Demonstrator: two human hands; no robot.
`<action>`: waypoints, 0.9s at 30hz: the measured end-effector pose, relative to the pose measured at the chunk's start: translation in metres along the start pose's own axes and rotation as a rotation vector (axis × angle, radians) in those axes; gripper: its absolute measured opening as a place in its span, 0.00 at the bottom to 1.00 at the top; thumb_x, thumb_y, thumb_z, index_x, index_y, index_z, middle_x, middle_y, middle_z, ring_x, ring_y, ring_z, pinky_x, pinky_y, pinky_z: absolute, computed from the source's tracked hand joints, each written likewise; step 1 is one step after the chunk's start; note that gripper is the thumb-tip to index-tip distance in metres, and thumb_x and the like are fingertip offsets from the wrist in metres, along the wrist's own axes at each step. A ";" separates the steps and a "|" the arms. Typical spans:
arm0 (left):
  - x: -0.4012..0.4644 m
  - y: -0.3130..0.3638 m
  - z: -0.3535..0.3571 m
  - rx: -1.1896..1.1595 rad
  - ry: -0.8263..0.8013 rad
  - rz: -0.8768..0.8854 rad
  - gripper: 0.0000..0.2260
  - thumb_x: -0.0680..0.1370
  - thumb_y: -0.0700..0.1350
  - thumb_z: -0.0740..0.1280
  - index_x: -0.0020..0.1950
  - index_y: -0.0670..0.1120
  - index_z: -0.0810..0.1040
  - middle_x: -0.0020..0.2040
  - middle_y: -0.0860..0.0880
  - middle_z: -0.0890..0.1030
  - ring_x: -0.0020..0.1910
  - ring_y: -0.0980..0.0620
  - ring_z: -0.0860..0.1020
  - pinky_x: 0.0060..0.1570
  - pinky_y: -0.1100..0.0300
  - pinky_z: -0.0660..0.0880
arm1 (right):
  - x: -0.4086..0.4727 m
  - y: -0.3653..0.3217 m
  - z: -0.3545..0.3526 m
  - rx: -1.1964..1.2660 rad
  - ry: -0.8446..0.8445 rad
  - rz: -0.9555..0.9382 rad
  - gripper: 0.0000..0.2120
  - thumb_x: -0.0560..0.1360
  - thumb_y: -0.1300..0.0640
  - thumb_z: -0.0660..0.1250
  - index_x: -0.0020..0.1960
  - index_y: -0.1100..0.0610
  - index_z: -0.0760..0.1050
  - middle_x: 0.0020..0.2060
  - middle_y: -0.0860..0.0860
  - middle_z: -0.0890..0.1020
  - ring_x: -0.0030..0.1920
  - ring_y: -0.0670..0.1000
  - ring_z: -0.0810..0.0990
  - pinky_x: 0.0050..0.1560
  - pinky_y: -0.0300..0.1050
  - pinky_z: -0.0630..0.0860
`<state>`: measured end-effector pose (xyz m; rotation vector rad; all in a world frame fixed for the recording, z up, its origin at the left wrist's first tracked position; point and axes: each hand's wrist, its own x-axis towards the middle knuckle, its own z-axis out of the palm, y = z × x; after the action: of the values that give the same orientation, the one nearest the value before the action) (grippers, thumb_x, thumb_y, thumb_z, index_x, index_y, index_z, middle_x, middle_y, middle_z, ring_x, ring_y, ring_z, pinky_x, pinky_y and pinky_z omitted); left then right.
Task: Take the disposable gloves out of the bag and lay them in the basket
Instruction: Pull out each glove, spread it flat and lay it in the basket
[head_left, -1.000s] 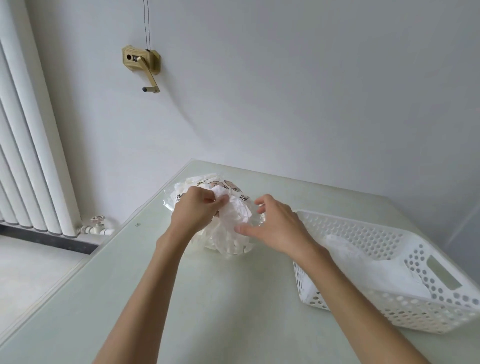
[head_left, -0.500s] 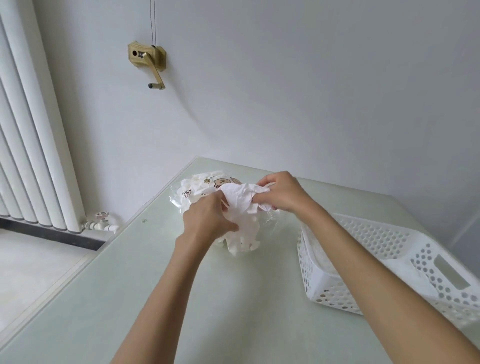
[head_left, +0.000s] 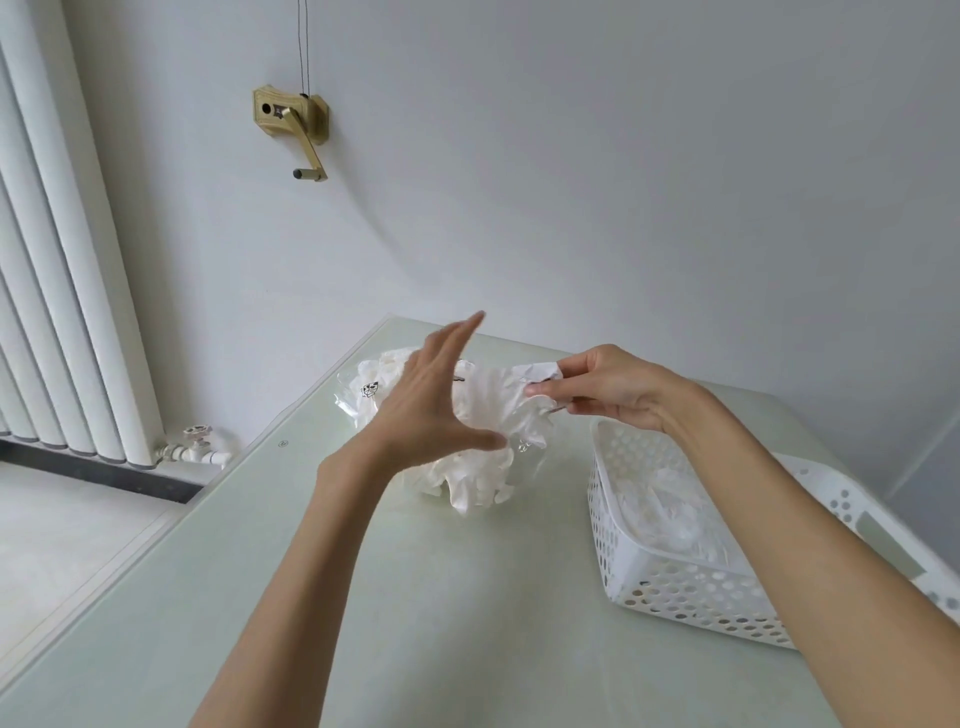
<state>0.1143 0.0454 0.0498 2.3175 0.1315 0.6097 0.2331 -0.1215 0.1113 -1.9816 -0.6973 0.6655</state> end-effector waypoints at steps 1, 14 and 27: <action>0.000 0.004 0.002 -0.056 -0.010 0.052 0.41 0.68 0.52 0.77 0.75 0.61 0.57 0.70 0.55 0.67 0.68 0.55 0.67 0.65 0.57 0.66 | 0.001 -0.001 0.002 0.015 -0.008 -0.008 0.09 0.71 0.63 0.74 0.50 0.64 0.81 0.35 0.48 0.82 0.35 0.41 0.81 0.37 0.30 0.75; 0.002 -0.007 0.000 -0.090 0.339 -0.182 0.13 0.78 0.52 0.65 0.40 0.47 0.84 0.33 0.49 0.83 0.27 0.54 0.74 0.32 0.59 0.68 | -0.002 -0.003 0.012 -0.371 0.034 -0.042 0.08 0.69 0.58 0.76 0.47 0.58 0.85 0.37 0.52 0.85 0.38 0.47 0.82 0.44 0.31 0.78; 0.001 0.009 -0.010 -0.605 0.359 -0.375 0.20 0.83 0.52 0.57 0.40 0.42 0.79 0.35 0.45 0.69 0.34 0.50 0.68 0.34 0.59 0.63 | -0.017 -0.004 -0.007 -0.129 0.238 -0.196 0.05 0.76 0.53 0.68 0.48 0.54 0.77 0.46 0.49 0.80 0.47 0.46 0.77 0.56 0.41 0.73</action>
<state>0.1101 0.0455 0.0621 1.5368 0.4693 0.7418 0.2249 -0.1357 0.1208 -2.0347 -0.7904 0.2672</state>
